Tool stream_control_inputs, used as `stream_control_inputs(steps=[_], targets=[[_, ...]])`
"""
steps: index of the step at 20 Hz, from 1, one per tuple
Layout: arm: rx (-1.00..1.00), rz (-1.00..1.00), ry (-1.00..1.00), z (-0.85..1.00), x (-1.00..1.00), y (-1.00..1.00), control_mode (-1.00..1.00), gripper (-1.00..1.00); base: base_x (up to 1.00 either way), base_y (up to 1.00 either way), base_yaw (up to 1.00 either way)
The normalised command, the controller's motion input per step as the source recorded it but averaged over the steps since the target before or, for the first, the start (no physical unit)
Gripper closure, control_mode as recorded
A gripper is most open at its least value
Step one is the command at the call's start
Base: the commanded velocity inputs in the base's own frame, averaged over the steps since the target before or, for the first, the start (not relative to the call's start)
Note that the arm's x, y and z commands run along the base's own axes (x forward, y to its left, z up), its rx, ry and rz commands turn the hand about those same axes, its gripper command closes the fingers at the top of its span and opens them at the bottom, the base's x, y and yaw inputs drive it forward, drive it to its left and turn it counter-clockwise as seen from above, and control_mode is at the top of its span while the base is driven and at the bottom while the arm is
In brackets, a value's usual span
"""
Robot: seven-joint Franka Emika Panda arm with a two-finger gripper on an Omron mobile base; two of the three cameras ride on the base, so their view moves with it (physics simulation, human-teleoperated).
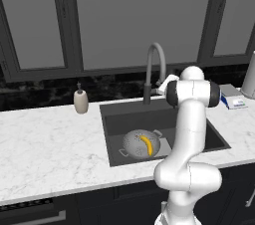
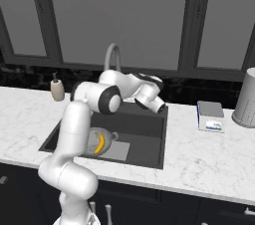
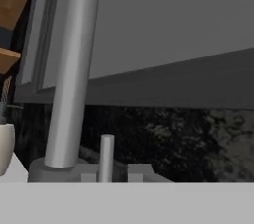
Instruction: Put the colander in the sink, put the banana in the colander, and turn on the sink faucet and pour water over the colander.
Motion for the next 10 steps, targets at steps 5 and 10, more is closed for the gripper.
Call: stream_control_inputs(steps=[5, 10], targets=[[0.00, -0.16, 0.00, 0.00, 0.01, -0.55, -1.00, 1.00, 0.00, 0.00, 0.00], [0.00, -0.16, 0.00, -0.01, 0.00, -0.66, -1.00, 1.00, 0.00, 0.00, 0.00]])
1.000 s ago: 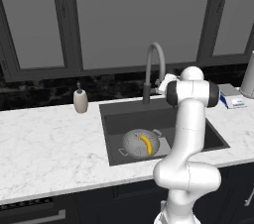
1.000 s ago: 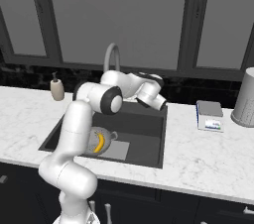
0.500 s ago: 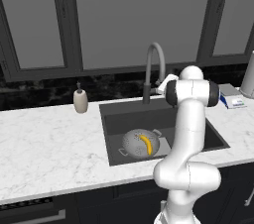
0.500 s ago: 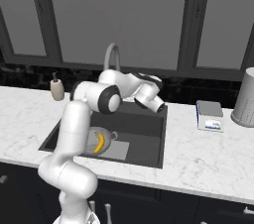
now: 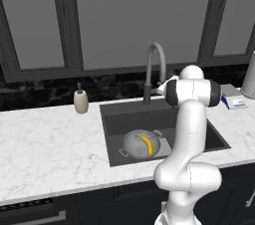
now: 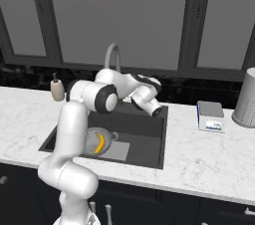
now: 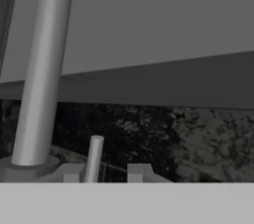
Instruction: Put the colander in the sink, put the banana in the colander, and turn on the sink faucet and pour water over the colander.
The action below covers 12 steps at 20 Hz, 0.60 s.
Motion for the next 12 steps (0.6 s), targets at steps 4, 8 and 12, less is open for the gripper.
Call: stream_control_inputs(steps=[4, 8, 12], targets=[[0.00, -0.13, 0.00, -0.02, 0.01, -0.77, -1.00, 1.00, 0.00, 0.00, 0.00], [0.01, -0.11, 0.00, -0.03, 0.01, -0.84, -1.00, 1.00, 0.00, 0.00, 0.00], [0.00, -0.09, 0.00, -0.05, 0.00, -0.87, -1.00, 1.00, 0.00, 0.00, 0.00]])
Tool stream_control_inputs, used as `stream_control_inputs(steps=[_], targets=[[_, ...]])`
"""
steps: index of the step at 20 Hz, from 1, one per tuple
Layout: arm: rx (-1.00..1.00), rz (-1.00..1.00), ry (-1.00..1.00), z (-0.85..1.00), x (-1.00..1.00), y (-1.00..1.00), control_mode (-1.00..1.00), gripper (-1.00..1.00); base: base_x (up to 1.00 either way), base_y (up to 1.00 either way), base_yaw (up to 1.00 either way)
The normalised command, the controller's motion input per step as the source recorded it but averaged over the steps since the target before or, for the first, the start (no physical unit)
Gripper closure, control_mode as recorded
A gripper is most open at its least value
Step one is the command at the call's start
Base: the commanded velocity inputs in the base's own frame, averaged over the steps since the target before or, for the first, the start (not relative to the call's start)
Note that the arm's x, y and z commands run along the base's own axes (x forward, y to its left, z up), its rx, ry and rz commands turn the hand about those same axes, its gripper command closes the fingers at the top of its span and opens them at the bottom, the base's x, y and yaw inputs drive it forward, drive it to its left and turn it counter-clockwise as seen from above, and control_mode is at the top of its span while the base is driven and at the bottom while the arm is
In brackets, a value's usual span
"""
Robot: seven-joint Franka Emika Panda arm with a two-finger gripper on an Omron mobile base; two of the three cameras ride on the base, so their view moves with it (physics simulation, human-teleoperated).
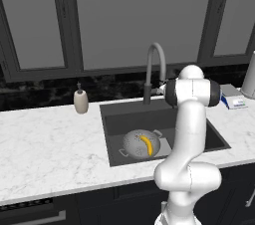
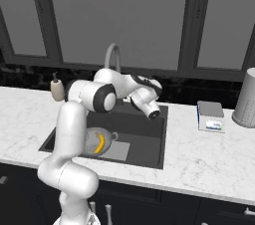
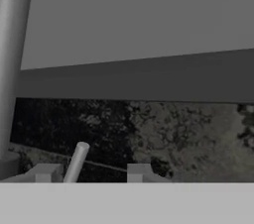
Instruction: Put the colander in the sink, put the banana in the colander, and turn on the sink faucet and pour water over the colander.
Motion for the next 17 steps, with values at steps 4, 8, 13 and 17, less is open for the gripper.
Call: stream_control_inputs(steps=[4, 8, 13, 17], targets=[[0.00, -0.07, 0.00, -0.09, 0.00, -0.82, -1.00, 1.00, 0.00, 0.00, 0.00], [0.00, -0.07, 0.00, -0.08, 0.00, -0.80, -1.00, 1.00, 0.00, 0.00, 0.00], [0.03, -0.04, 0.00, 0.08, -0.11, -0.48, -1.00, 1.00, 0.00, 0.00, 0.00], [0.01, -0.09, 0.00, 0.36, -0.35, -0.36, -1.00, 1.00, 0.00, 0.00, 0.00]])
